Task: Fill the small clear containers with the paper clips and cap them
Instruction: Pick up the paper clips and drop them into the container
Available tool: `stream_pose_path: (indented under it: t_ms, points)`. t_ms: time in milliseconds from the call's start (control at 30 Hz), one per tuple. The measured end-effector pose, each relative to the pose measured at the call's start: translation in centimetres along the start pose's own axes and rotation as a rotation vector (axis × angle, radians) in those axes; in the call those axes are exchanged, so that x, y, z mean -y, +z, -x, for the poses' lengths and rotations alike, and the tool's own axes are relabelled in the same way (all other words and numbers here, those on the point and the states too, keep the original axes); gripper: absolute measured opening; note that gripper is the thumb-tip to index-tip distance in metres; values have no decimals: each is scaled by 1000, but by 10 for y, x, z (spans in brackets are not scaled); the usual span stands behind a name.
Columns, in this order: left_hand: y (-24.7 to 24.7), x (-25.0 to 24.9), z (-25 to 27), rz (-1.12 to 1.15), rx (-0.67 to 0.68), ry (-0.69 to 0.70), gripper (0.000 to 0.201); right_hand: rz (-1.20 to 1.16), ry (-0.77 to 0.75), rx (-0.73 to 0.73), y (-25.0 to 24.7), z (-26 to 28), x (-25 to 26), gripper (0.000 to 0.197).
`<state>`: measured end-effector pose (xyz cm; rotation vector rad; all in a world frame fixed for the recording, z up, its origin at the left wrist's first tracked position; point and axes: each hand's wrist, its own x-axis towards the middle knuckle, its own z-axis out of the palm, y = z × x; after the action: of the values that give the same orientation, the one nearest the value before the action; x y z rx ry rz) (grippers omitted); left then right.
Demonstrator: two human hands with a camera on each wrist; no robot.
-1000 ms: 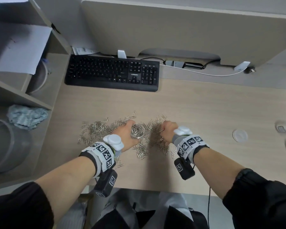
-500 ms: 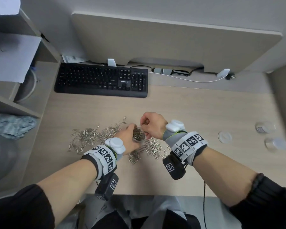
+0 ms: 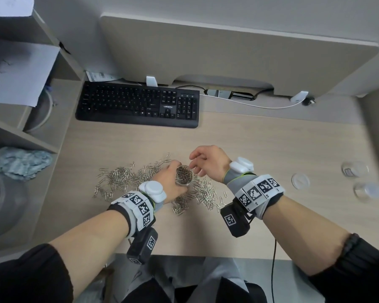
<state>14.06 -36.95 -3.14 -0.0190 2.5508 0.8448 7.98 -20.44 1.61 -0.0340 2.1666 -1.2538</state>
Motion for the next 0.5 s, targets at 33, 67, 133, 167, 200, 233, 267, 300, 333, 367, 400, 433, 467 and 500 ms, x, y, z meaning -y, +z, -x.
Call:
stream_pose_path:
  t_ms: [33,67,133,167,200,233,267,300,333,367,400,433,467,500]
  points:
    - [0,1,1,-7,-2,-8,71,22,9,-28,-3,0,-7,20]
    - [0,2,1,-15,2,-16,71,60,27,-54,-5,-2,-16,17]
    - [0,5,1,-23,12,-27,71,225,122,-71,-9,-3,-40,12]
    - [0,6,1,-20,13,-30,71,336,202,-55,-12,-3,-53,16]
    - [0,8,1,-20,16,-34,71,421,287,-27,-14,-2,-67,21]
    - [0,10,1,-21,18,-36,72,455,359,-6,-17,0,-79,24]
    - [0,11,1,-24,20,-33,73,440,418,9,-19,4,-90,23]
    - [0,14,1,-27,28,-33,75,418,467,27,-19,8,-101,24]
    - [0,16,2,-31,37,-34,76,422,504,46,-20,10,-110,29]
    - [0,18,3,-33,48,-38,76,443,518,56,-19,11,-117,33]
    - [-1,20,4,-36,55,-43,76,466,514,61,-16,11,-119,36]
    - [-1,21,5,-41,56,-48,75,469,497,59,-10,10,-118,38]
    - [-1,22,6,-49,50,-52,74,478,474,71,-3,7,-114,40]
    - [-1,23,7,-53,47,-58,73,489,438,82,3,4,-109,41]
